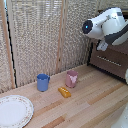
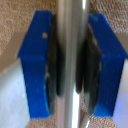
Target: Kindly get your arm to the topmost drawer handle. Get a good grip on it, then softly pull to open it.
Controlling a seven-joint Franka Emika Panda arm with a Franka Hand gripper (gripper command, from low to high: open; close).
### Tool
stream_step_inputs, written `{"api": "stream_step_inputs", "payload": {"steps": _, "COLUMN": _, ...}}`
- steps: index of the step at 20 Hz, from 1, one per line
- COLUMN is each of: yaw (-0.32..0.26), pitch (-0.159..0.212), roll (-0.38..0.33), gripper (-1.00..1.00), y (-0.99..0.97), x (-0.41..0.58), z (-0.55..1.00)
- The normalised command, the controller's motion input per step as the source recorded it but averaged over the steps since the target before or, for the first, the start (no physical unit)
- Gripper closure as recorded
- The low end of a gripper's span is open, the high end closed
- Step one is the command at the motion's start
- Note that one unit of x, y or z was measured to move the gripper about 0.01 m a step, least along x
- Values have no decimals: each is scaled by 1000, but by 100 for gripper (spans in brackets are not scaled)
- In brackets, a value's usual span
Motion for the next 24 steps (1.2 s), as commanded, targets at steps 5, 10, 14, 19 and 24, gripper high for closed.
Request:
{"api": "stream_step_inputs", "payload": {"steps": 5, "yaw": -11, "pitch": 7, "roll": -10, "gripper": 100, "y": 973, "x": 174, "z": -141}}
{"api": "stream_step_inputs", "payload": {"steps": 10, "yaw": 8, "pitch": 0, "roll": -43, "gripper": 100, "y": 885, "x": -15, "z": -103}}
{"api": "stream_step_inputs", "payload": {"steps": 14, "yaw": -9, "pitch": 7, "roll": -59, "gripper": -100, "y": 456, "x": 171, "z": -4}}
{"api": "stream_step_inputs", "payload": {"steps": 19, "yaw": -7, "pitch": 4, "roll": -1, "gripper": -100, "y": 142, "x": -6, "z": 24}}
{"api": "stream_step_inputs", "payload": {"steps": 24, "yaw": 0, "pitch": -12, "roll": 141, "gripper": -100, "y": 414, "x": -21, "z": 379}}
